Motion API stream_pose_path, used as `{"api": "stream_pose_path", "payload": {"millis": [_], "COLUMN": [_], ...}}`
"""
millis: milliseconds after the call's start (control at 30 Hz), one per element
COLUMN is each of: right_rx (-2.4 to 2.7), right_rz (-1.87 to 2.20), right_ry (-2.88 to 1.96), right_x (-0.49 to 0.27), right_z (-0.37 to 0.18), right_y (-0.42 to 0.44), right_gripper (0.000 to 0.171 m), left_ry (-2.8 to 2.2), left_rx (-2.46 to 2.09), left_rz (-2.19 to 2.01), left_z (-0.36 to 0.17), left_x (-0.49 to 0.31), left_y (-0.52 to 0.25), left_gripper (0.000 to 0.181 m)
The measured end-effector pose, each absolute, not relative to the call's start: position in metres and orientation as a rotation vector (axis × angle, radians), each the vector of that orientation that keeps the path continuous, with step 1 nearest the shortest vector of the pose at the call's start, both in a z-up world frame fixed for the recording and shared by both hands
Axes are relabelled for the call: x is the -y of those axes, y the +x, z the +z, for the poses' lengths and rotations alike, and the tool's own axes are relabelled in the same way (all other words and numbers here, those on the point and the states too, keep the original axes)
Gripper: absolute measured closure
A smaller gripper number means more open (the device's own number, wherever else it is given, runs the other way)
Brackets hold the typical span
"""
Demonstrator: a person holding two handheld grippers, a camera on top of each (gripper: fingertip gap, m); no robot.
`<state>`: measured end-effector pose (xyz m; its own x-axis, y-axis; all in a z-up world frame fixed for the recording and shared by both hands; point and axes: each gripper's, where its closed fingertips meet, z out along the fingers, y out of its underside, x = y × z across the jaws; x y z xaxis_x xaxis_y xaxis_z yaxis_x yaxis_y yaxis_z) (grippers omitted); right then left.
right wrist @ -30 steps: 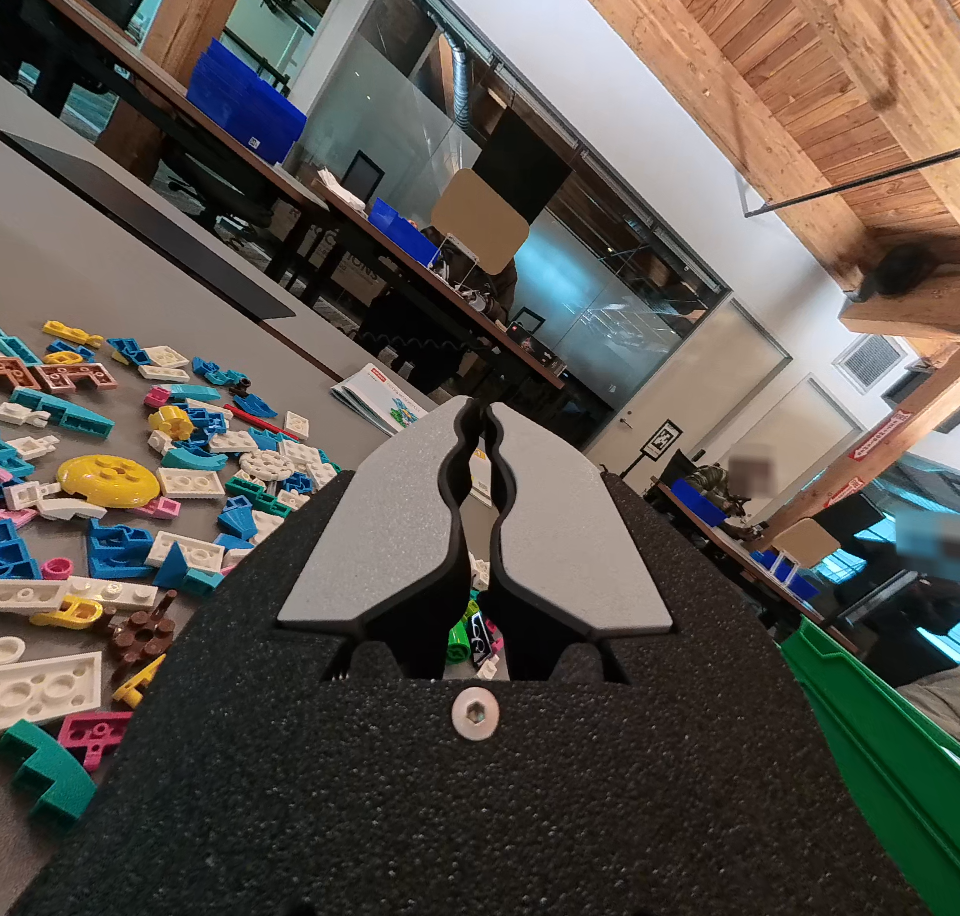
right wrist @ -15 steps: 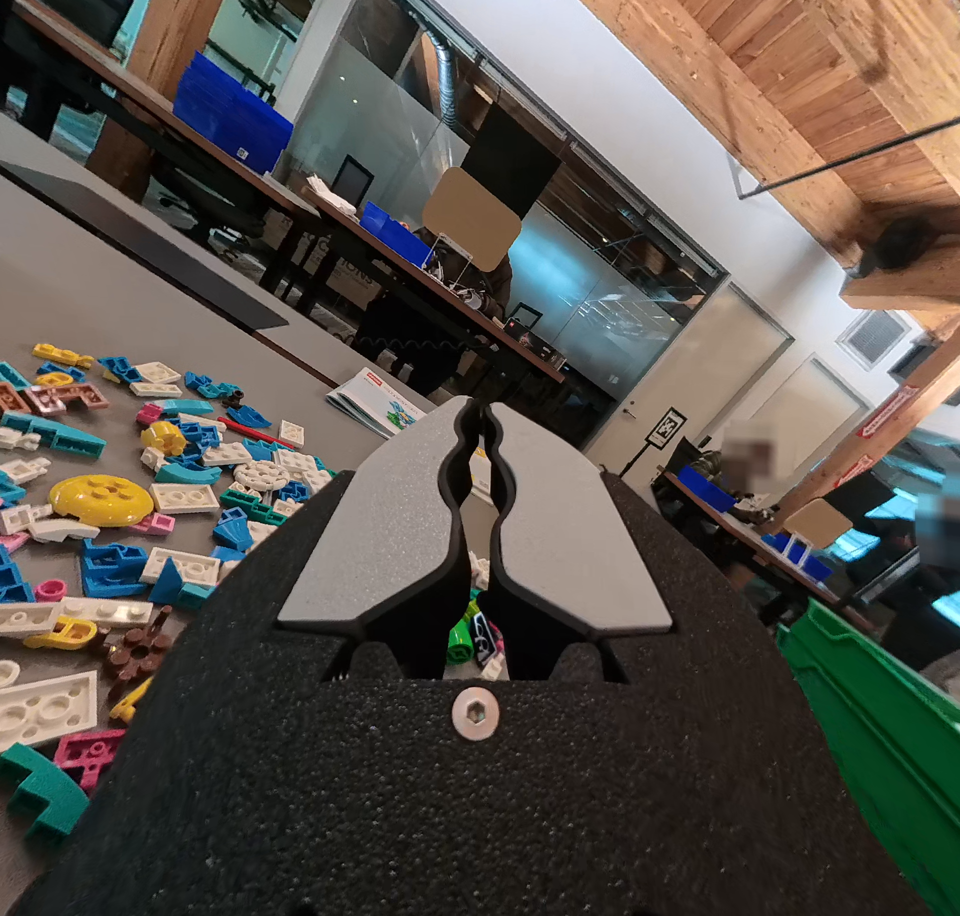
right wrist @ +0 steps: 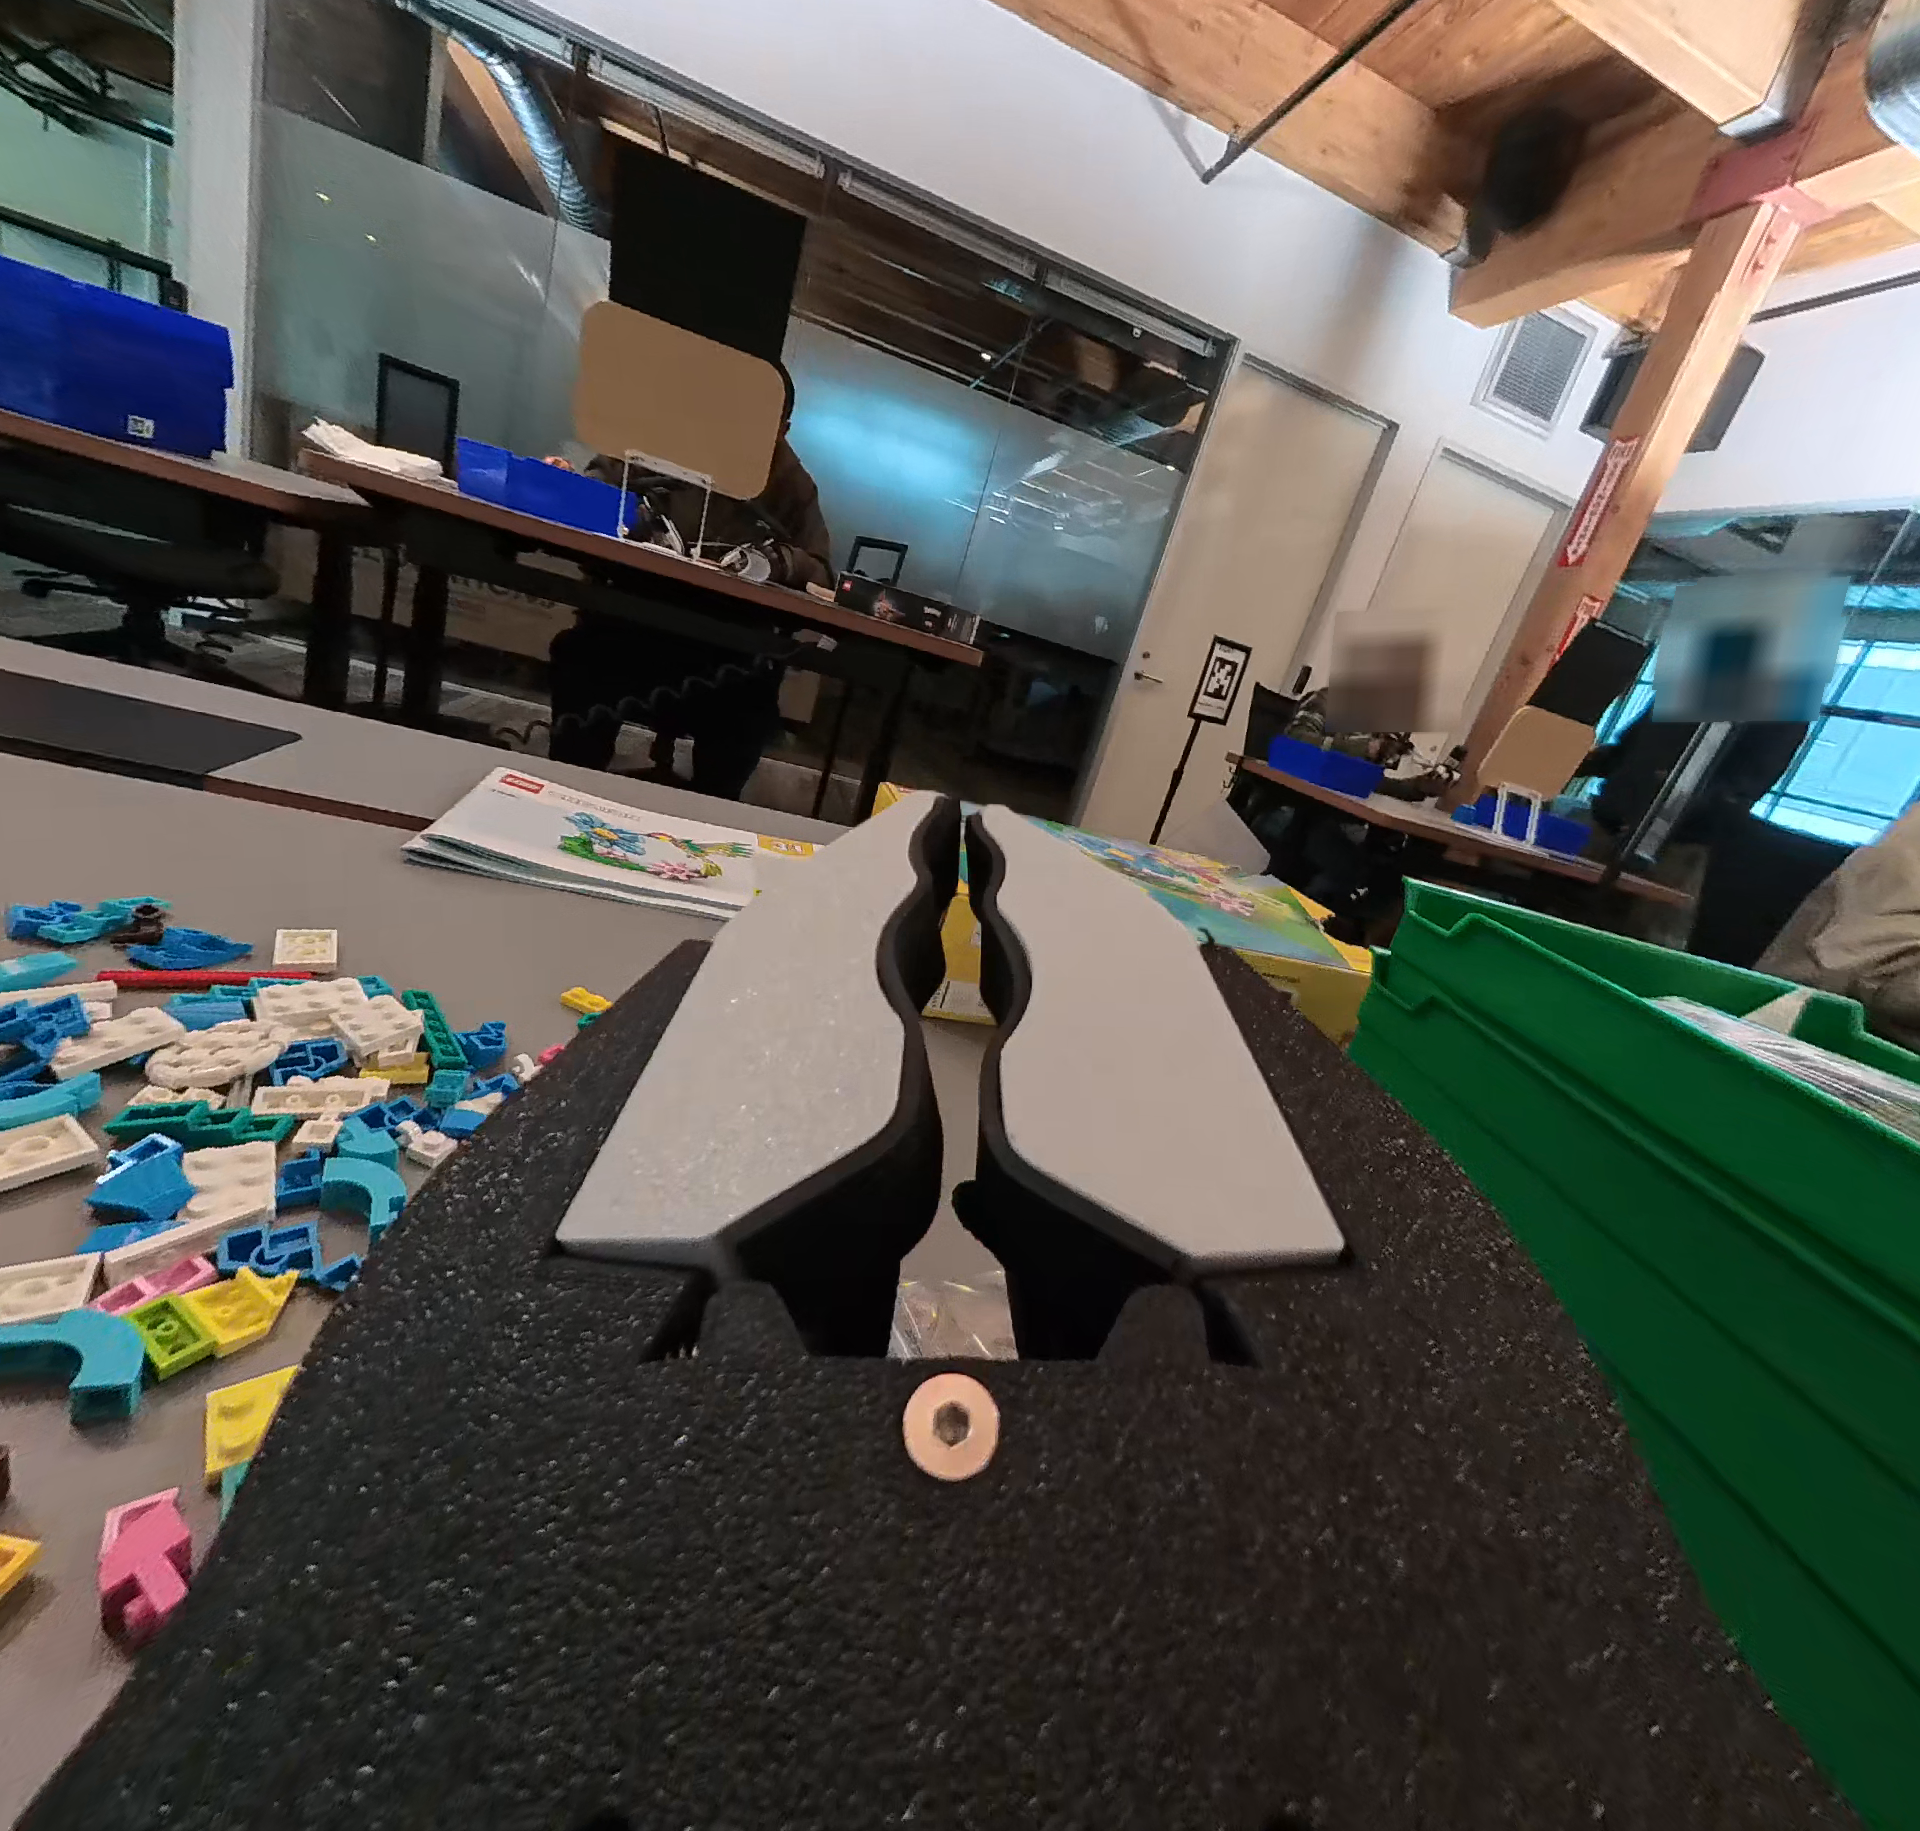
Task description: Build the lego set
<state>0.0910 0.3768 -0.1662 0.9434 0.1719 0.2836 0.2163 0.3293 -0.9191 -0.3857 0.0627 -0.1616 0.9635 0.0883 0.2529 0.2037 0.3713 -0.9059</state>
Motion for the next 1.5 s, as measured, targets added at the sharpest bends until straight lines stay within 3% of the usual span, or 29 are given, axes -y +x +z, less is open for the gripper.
{"api": "stream_pose_path", "payload": {"millis": [400, 567, 800, 1267, 1500], "right_rx": [0.558, 0.867, 1.278, 1.482, 1.542], "right_rz": [-0.081, 0.397, 0.686, 0.485, 0.485], "right_ry": [-1.221, -1.468, -1.954, -2.164, -2.0], "right_x": [-0.371, -0.365, -0.398, -0.425, -0.422], "right_z": [-0.172, -0.2, -0.255, -0.296, -0.285], "right_y": [0.059, -0.034, -0.129, -0.154, -0.162], "right_gripper": [0.17, 0.162, 0.159, 0.155, 0.166], "left_ry": [-1.197, -1.201, -1.221, -1.219, -1.23], "left_rx": [0.281, 0.28, 0.254, 0.27, 0.263], "left_rz": [-0.082, -0.069, -0.036, -0.062, -0.066], "left_z": [-0.162, -0.163, -0.163, -0.164, -0.165], "left_x": [-0.064, -0.063, -0.065, -0.065, -0.066], "left_y": [-0.386, -0.387, -0.384, -0.386, -0.385], "left_gripper": [0.174, 0.174, 0.174, 0.174, 0.174]}}
